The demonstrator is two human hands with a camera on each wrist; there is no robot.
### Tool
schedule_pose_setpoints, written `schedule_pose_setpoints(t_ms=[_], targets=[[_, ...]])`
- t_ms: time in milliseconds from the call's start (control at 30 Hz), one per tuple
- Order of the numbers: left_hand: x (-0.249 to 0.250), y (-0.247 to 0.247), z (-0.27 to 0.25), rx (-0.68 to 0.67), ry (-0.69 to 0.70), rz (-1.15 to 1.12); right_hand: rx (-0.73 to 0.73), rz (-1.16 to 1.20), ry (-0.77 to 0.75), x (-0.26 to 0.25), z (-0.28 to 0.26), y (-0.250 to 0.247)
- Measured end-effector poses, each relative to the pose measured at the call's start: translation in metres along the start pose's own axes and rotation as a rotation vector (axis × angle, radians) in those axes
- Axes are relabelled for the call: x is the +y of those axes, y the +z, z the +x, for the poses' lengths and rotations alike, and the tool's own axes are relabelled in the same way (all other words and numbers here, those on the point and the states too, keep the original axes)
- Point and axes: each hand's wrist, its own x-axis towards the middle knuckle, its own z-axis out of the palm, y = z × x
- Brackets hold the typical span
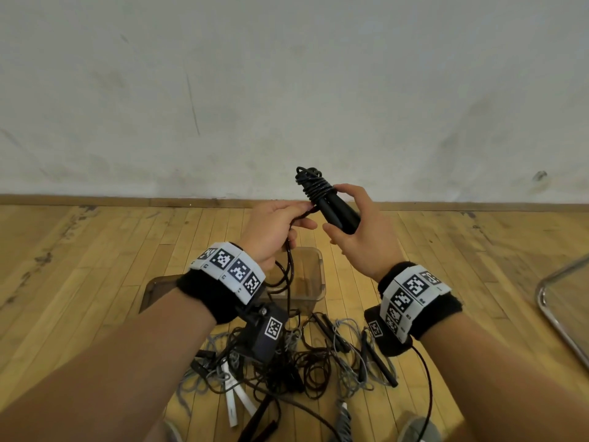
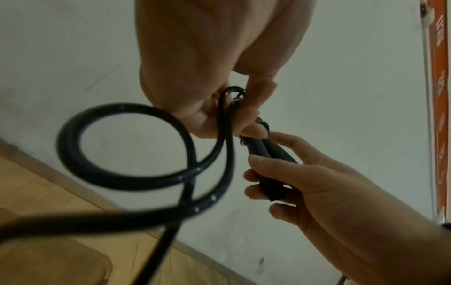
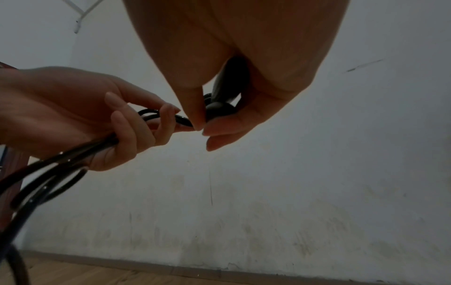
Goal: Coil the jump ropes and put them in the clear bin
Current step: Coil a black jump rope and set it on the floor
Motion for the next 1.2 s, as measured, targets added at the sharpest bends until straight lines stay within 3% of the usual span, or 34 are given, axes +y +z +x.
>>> schedule_pose_setpoints(t_ms=[200,533,733,900,1200], targets=[[0.006,-0.002,-0.006,-0.13,-0.124,-0.154,-0.005,0.041,-0.046,-0.003,0.0,0.004],[0.008,-0.005,-0.009,-0.096,-0.09,-0.182,-0.142,0.189,-0.113,-0.005,-0.001,0.001],[0.003,-0.002,-0.006,-0.035,-0.008,-0.089,-0.106,0.065,-0.048,-0.007,-0.003,0.003],[0.004,-0.003,-0.006,-0.107,0.046,-0.026,-0.241,0.446,0.124,-0.015,-0.004,-0.006],[0.003,-0.008,-0.003,-0.114,0.141,0.325,-0.08,0.439,-0.004,-0.015,-0.006,-0.011]])
